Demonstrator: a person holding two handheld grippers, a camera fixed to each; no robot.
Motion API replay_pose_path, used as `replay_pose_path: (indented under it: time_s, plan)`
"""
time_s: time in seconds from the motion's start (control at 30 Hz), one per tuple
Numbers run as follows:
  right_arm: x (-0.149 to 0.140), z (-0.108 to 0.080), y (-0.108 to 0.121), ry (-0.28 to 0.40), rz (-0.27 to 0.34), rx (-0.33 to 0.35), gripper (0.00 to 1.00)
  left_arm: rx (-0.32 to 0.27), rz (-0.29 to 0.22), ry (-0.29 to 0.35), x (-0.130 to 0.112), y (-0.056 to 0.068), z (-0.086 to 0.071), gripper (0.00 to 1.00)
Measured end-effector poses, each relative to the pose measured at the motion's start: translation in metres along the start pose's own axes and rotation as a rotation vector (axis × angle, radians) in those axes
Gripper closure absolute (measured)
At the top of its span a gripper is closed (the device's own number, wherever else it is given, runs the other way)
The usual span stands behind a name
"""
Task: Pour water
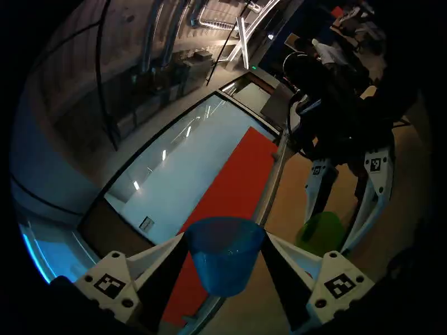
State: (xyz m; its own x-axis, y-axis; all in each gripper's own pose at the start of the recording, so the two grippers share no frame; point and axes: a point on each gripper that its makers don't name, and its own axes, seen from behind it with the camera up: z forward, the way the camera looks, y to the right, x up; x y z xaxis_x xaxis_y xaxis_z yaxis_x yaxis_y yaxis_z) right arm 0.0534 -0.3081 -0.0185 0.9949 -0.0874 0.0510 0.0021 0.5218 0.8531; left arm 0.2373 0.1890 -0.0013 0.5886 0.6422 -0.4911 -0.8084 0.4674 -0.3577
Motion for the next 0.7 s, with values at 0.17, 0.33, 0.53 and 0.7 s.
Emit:
replay_pose_path:
  time_s: [0.17, 0.33, 0.53, 0.7]
  plan:
    - [0.0013, 0.0012, -0.0012, 0.0, -0.002, 0.003, 0.1, -0.002, 0.038, -0.001, 0.0023, 0.0021, 0.0017, 0.12]
    - [0.0027, 0.0006, -0.0016, 0.003, -0.004, 0.004, 0.09, 0.001, 0.074, -0.002, 0.0044, 0.0019, 0.002, 0.12]
    - [0.0039, -0.0012, -0.0003, 0.003, -0.008, 0.0, 0.1, 0.006, 0.121, -0.001, 0.0073, 0.0024, 0.0013, 0.12]
    - [0.0057, -0.002, -0.0003, 0.003, -0.011, -0.001, 0.1, 0.009, 0.148, -0.002, 0.0088, 0.0028, 0.0009, 0.12]
